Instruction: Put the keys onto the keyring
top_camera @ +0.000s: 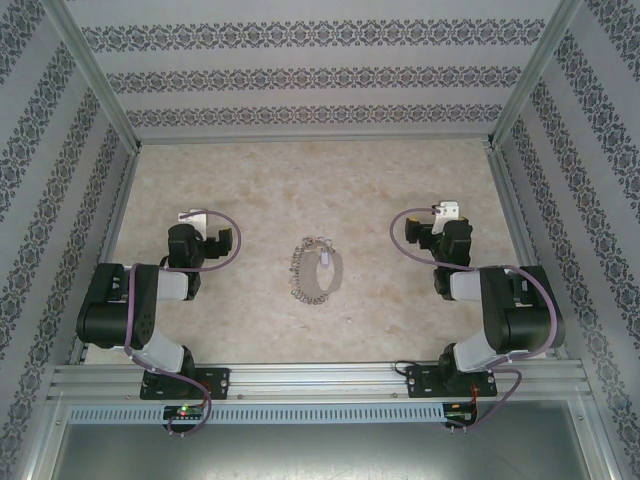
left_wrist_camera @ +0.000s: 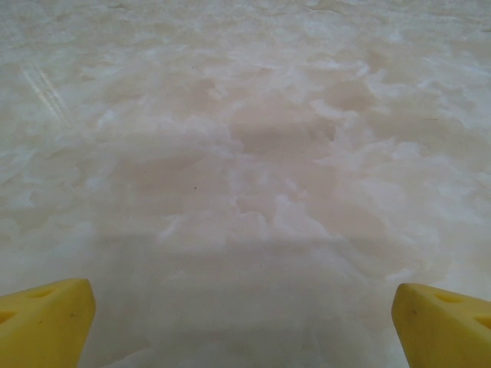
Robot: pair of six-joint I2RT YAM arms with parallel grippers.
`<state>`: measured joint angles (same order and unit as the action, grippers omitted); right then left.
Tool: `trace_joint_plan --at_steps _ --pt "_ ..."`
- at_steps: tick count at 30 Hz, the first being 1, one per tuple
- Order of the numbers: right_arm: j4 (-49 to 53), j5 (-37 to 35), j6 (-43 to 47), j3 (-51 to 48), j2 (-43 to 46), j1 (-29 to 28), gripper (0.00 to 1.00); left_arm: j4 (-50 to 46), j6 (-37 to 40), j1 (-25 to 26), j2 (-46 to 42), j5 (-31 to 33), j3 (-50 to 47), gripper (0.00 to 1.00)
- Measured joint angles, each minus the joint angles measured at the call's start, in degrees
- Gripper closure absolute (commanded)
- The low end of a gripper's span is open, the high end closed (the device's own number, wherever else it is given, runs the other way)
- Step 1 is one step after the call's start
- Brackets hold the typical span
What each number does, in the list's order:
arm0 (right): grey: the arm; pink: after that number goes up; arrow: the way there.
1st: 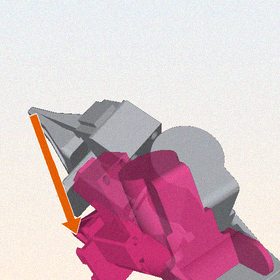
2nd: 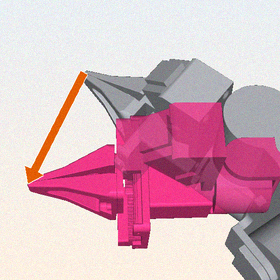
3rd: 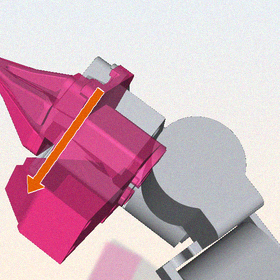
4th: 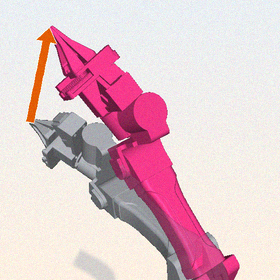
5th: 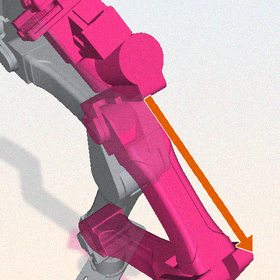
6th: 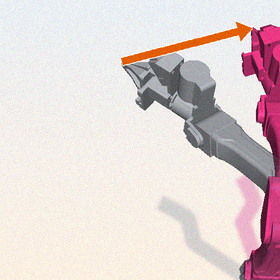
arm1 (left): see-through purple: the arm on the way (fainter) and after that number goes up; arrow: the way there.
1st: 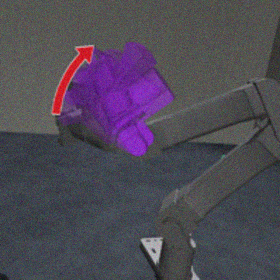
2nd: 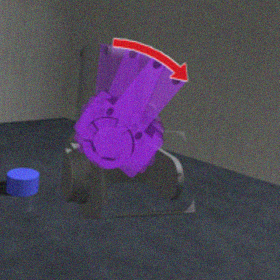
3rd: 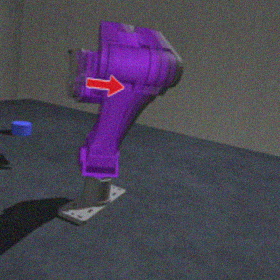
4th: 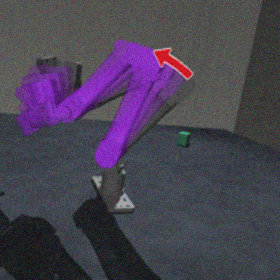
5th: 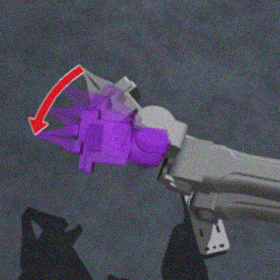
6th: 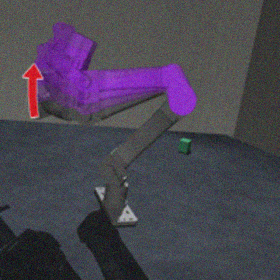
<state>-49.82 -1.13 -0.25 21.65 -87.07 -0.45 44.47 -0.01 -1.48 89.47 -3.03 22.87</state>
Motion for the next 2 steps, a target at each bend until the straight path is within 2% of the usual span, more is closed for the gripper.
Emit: trace_joint_plan --at_steps 2 --pt "0.2 0.2 0.0 0.0 0.0 -0.1 0.02 0.0 0.0 0.0 0.0 0.0 0.0 0.00"
